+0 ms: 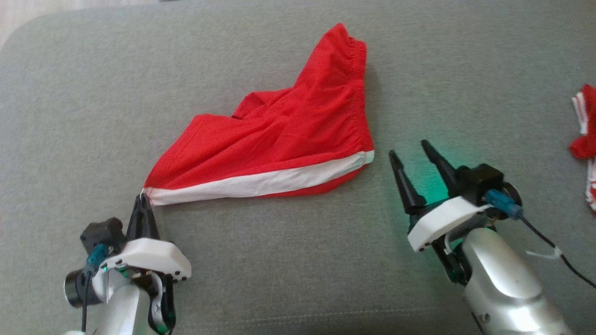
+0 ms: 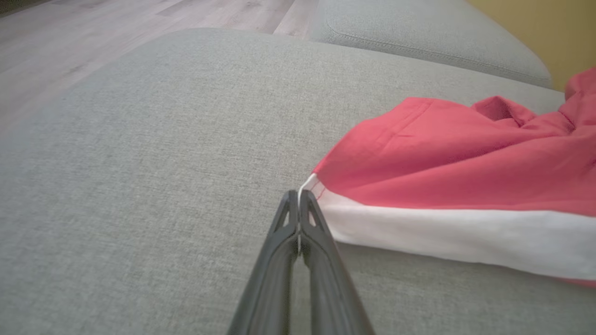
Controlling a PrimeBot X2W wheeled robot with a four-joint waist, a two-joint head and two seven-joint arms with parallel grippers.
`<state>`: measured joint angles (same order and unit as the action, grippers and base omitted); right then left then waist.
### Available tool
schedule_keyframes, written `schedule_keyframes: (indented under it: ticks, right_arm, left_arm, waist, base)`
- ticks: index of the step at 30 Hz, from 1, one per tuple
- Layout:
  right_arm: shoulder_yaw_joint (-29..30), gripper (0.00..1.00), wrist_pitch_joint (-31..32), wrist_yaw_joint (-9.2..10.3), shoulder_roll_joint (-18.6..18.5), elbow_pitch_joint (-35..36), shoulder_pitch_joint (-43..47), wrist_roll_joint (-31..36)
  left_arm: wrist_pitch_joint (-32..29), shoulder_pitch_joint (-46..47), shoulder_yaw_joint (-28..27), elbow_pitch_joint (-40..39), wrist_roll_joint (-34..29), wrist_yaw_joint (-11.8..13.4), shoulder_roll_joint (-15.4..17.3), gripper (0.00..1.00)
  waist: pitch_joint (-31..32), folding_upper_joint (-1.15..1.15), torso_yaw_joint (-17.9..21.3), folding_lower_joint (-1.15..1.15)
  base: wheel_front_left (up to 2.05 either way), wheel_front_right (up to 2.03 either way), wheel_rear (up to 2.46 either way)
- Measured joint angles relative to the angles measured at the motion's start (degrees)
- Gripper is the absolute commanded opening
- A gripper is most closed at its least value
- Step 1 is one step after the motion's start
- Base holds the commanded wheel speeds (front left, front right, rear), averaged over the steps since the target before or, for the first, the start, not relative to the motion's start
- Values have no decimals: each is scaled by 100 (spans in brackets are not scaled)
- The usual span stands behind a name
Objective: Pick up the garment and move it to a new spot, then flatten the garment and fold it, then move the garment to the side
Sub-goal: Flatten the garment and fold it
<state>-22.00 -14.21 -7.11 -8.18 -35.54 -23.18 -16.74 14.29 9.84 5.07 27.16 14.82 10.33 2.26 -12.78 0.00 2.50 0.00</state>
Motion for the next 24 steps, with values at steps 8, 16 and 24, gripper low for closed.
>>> schedule_keyframes:
  ticks: [8, 16, 24]
  right_arm:
    - [-703, 100, 0, 0, -130, -435, -331, -344]
    - [-1316, 100, 0, 0, -225, -491, -502, -649]
    - [-1457, 0, 0, 0, -338, -472, -681, -758]
  left_arm:
    - [0, 172, 142, -5, 25, 3, -4, 0]
    - [0, 230, 209, -11, 75, 7, -9, 0]
    - [0, 346, 231, -12, 98, 9, -10, 0]
  waist:
    - [-139, 0, -251, 0]
    - [-254, 0, -339, 0]
    - [-329, 0, -344, 0]
  base:
    - [0, 0, 0]
    - [0, 0, 0]
    - [0, 0, 0]
